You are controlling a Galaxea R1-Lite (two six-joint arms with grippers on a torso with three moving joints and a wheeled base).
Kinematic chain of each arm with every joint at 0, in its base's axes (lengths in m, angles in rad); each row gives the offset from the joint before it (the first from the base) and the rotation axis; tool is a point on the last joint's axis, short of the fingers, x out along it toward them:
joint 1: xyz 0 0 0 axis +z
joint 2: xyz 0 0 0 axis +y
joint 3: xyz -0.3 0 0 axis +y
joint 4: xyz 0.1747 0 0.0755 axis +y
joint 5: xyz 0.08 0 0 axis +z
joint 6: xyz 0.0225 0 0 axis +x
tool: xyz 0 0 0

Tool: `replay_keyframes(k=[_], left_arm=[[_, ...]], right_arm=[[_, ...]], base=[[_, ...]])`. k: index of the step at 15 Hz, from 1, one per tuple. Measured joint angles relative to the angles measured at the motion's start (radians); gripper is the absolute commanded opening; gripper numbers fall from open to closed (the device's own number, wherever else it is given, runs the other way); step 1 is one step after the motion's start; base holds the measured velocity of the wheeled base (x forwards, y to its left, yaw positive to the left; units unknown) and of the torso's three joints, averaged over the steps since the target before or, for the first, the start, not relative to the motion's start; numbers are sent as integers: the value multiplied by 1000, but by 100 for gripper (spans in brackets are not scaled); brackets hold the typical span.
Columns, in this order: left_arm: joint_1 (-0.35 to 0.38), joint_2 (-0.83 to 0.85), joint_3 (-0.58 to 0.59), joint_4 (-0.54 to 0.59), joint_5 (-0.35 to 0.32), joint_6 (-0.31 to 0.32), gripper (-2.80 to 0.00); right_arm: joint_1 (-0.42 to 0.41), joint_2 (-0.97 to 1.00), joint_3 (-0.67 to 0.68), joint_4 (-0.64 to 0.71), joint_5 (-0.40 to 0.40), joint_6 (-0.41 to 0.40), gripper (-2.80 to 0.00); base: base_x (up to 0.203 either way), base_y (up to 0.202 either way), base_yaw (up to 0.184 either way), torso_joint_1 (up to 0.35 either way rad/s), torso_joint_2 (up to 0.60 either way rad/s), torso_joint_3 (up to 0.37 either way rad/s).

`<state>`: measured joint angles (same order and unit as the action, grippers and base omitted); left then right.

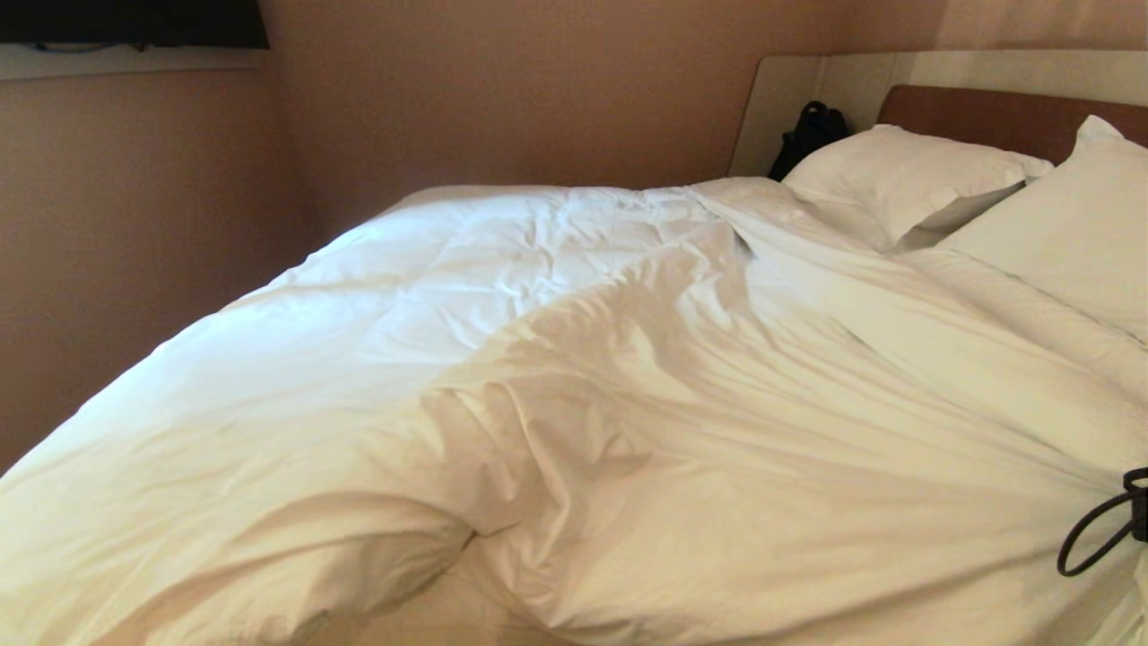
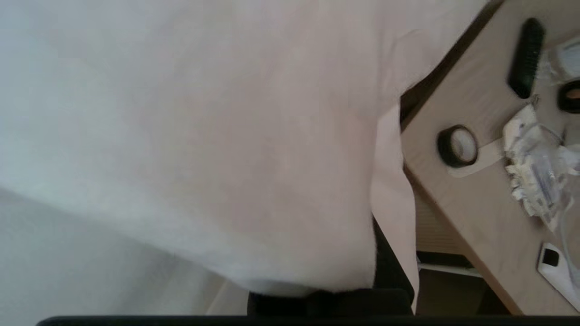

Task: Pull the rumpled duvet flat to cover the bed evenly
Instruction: Flatten the corners of the folded blanket

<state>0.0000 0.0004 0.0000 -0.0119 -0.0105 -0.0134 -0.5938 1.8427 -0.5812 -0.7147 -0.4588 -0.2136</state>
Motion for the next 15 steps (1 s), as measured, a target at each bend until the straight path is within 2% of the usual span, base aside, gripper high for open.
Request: replay_keyframes(k=[4,7,11,15], left_arm=[[0,0,0,0,0,0,-280],[0,0,0,0,0,0,-280],[0,0,0,0,0,0,-280],[0,0,0,0,0,0,-280]], right_arm=[[-69,-120,-126,58,44,12,-280],[-129,-217,-272,147,100,28,-280],[-238,-276,-453,330,167,31,-280],[-328,-258,-578,533,178,29,-280]], base=[[0,0,0,0,0,0],[0,0,0,0,0,0],[0,0,0,0,0,0],[0,0,0,0,0,0]])
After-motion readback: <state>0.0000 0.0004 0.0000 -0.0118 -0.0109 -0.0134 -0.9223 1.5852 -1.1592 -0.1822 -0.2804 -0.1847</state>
